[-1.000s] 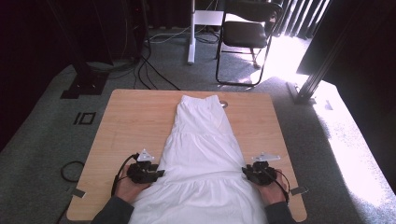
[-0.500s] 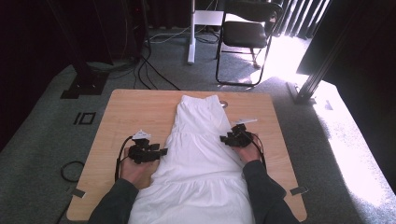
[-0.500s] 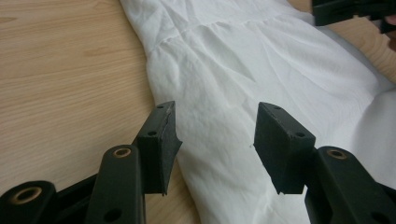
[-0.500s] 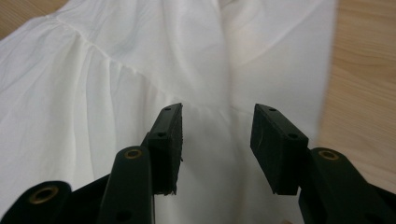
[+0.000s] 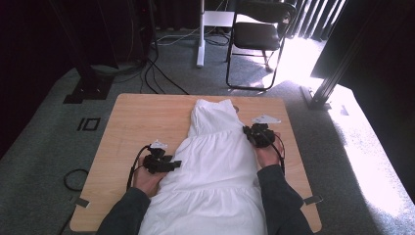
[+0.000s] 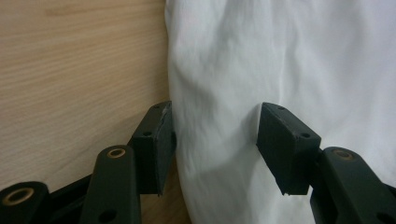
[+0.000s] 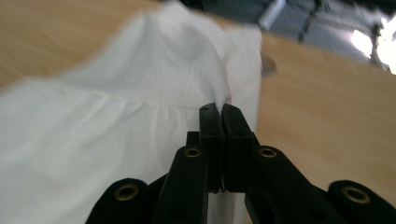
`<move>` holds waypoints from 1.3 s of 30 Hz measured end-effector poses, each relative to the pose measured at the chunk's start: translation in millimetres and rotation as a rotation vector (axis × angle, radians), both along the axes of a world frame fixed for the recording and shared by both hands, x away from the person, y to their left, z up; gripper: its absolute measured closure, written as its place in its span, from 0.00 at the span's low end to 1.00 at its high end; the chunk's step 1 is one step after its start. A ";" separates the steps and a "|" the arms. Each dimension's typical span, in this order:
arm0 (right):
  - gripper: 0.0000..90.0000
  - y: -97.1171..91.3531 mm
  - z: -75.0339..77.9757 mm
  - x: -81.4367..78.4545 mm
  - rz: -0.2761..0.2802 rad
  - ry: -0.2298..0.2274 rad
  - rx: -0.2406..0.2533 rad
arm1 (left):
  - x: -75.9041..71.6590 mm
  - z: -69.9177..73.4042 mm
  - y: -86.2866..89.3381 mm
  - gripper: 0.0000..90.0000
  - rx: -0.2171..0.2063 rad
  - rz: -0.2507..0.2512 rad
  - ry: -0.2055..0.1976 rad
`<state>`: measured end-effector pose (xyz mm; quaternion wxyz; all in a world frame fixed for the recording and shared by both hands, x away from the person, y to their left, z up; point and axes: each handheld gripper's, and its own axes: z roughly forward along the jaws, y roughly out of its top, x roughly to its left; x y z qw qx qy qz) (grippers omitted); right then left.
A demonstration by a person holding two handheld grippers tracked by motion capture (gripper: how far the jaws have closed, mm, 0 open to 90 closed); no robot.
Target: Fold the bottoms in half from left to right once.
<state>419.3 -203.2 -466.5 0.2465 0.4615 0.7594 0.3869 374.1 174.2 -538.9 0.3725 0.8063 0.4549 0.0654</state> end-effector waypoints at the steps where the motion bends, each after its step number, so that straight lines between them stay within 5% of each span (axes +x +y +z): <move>1: 0.98 0.0 0.0 0.0 0.000 0.000 0.000 | 0.0 0.0 0.0 0.52 0.000 0.000 0.000; 2: 0.98 -6.7 -32.1 13.3 -0.051 0.102 -0.081 | 0.7 -3.2 -1.8 0.52 0.005 0.000 0.012; 7: 0.97 -9.7 -74.6 24.7 -0.083 0.206 -0.086 | 7.9 15.1 -4.7 0.52 0.027 -0.003 -0.040; 10: 0.97 -6.6 -78.8 24.6 -0.088 0.199 -0.095 | 18.1 24.4 -9.3 0.51 0.040 -0.003 -0.064; 11: 0.97 -4.7 -78.3 24.8 -0.088 0.198 -0.110 | 35.7 27.3 -18.9 0.51 0.054 -0.003 -0.060; 16: 0.97 -4.5 -78.7 24.7 -0.091 0.196 -0.107 | 74.7 19.1 -43.5 0.51 0.071 -0.011 -0.041; 18: 0.97 -4.5 -78.6 24.8 -0.090 0.198 -0.106 | 79.3 16.6 -46.4 0.51 0.073 -0.010 -0.031; 19: 0.97 -5.4 -78.8 25.1 -0.088 0.198 -0.098 | 89.6 6.6 -53.5 0.55 0.100 -0.024 0.020; 22: 0.97 -6.1 -79.2 24.5 -0.087 0.199 -0.088 | 91.7 2.6 -51.9 0.91 0.071 -0.026 0.065; 28: 0.97 -1.5 -78.4 7.0 -0.043 0.217 -0.083 | 62.3 0.7 -40.0 0.97 0.093 -0.057 0.030; 33: 0.97 3.5 -79.1 -39.9 0.045 0.240 -0.057 | 0.9 -2.2 -20.4 0.95 0.090 -0.094 0.004; 34: 0.97 3.5 -79.1 -39.9 0.045 0.240 -0.057 | 0.9 -2.2 -20.4 0.95 0.090 -0.094 0.004; 37: 0.96 7.2 -79.0 -76.8 0.103 0.257 -0.060 | -36.1 -4.4 -13.1 0.94 0.083 -0.138 -0.010; 39: 0.92 8.3 -77.3 -88.6 0.136 0.281 -0.067 | -44.4 -4.0 -11.9 0.94 0.103 -0.151 -0.025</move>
